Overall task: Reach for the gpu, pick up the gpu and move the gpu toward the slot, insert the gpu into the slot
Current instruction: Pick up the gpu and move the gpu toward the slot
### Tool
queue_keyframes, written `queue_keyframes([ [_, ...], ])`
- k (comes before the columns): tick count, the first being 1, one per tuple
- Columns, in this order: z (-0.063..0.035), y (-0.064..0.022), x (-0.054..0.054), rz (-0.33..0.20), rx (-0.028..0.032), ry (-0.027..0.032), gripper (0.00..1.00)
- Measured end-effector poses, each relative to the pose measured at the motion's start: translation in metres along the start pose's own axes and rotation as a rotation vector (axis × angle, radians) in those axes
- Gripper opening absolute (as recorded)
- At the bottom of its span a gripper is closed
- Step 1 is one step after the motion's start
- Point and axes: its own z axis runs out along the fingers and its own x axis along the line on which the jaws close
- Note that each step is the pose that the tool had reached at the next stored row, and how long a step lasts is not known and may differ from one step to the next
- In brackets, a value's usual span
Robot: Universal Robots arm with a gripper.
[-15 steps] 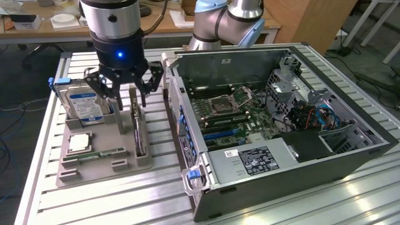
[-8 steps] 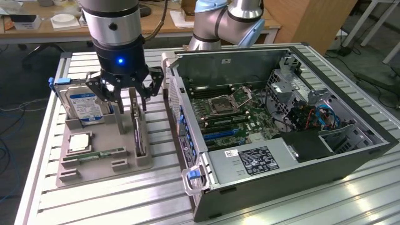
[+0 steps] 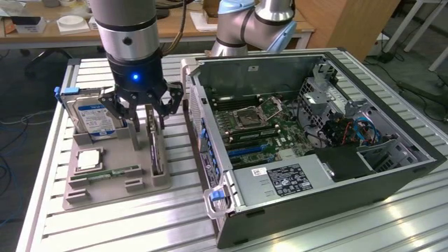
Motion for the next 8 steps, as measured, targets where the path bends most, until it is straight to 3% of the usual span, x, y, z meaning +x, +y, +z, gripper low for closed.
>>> queue_keyframes([
  [8, 0.0147, 0.0013, 0.0, -0.027, -0.0006, 0.0012, 0.53],
])
